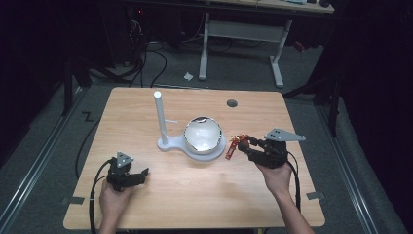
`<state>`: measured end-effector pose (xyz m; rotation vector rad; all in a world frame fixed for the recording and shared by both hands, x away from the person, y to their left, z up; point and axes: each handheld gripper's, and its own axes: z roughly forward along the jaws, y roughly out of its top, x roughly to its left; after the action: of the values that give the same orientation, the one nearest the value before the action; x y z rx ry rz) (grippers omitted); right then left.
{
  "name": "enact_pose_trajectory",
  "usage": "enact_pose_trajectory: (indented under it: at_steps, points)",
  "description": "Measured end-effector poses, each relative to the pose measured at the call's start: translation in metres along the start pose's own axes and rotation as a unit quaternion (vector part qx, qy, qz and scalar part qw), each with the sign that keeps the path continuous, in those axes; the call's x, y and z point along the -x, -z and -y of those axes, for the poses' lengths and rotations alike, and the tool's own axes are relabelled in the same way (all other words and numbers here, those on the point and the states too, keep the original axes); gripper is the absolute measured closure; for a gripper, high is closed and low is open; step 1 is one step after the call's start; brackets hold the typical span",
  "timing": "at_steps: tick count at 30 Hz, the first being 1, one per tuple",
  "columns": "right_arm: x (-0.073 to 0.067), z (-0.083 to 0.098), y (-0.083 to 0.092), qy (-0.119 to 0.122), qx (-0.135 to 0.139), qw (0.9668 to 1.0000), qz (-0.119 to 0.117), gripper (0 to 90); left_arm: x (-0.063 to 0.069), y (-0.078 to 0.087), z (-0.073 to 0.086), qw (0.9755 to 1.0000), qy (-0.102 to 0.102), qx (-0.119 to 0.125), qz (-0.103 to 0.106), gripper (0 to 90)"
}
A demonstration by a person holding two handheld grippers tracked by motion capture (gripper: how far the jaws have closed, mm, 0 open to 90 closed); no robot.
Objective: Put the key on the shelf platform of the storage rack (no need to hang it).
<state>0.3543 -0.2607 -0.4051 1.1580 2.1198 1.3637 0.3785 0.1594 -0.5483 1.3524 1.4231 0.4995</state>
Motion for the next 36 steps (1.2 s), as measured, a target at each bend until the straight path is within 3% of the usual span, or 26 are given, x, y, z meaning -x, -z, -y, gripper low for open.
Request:
enact_pose_trajectory:
  at_steps: [9, 20, 25, 36]
  points:
    - [-0.01, -0.014, -0.007, 0.009, 0.009, 0.9997, -0.023, 56.1, 0.0, 0.0, 0.0, 1.0, 0.0, 0.0, 0.0, 20.0]
    - [-0.006, -0.031, -0.022, 0.001, 0.016, 0.9993, -0.035, 56.1, 0.0, 0.0, 0.0, 1.0, 0.0, 0.0, 0.0, 19.9]
    - [-0.005, -0.037, -0.028, 0.007, 0.022, 0.9992, -0.033, 56.1, 0.0, 0.0, 0.0, 1.0, 0.001, 0.0, 0.0, 19.9]
    - [-0.003, -0.047, -0.041, -0.002, 0.027, 0.9991, -0.033, 56.0, 0.0, 0.0, 0.0, 1.0, 0.001, 0.001, 0.0, 20.0]
